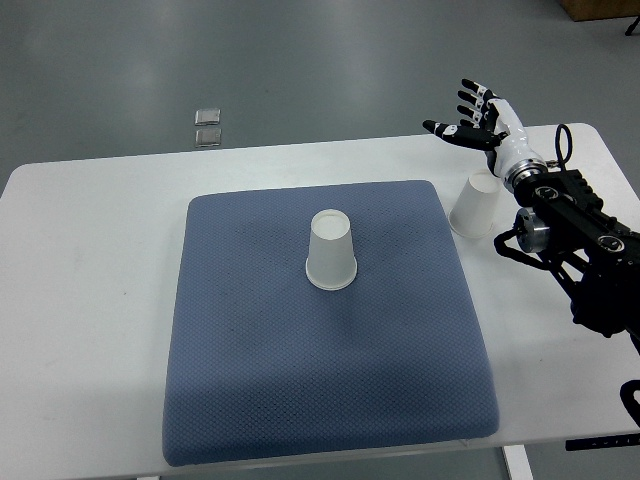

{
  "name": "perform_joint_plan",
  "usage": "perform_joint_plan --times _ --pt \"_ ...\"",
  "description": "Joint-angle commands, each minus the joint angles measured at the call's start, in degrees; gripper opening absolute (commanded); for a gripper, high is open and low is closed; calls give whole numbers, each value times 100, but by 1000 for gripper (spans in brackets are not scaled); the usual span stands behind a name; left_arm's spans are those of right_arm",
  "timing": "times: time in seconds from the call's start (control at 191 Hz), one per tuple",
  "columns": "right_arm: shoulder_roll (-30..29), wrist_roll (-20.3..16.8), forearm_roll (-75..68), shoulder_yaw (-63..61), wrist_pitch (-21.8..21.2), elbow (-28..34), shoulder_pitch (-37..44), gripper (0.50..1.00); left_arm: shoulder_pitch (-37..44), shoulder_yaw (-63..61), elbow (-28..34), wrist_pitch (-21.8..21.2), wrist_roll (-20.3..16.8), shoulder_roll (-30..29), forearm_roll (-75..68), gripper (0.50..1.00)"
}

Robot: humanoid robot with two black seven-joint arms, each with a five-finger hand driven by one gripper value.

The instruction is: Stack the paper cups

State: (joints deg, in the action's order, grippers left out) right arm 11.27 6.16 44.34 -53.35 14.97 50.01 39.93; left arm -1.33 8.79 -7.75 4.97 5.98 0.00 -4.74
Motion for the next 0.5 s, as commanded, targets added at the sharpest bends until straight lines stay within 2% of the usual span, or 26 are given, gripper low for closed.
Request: perform_joint_plan --times 0.0,0.493 --pt "-2 0 14 0 6 -9 6 926 -8 0 2 -5 -9 0 8 1000" --pt "-2 0 5 -9 -46 -26 24 926 1 0 11 -31 -18 0 26 1000"
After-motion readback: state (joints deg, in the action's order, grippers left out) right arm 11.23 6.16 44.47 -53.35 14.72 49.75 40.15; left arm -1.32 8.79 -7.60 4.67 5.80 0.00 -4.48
